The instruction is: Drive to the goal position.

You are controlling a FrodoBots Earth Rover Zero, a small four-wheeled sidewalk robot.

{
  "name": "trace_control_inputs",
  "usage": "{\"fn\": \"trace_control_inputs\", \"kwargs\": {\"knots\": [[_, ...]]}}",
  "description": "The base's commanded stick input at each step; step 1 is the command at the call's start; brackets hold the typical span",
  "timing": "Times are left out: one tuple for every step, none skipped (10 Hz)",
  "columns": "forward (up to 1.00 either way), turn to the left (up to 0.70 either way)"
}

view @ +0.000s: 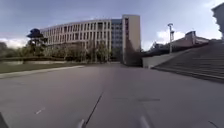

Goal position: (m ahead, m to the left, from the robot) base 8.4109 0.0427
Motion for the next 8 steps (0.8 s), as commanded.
{"fn": "trace_control_inputs", "kwargs": {"knots": [[1.0,0.0],[1.0,0.0],[1.0,0.0],[1.0,0.0],[1.0,0.0],[1.0,0.0],[1.0,0.0],[1.0,0.0]]}}
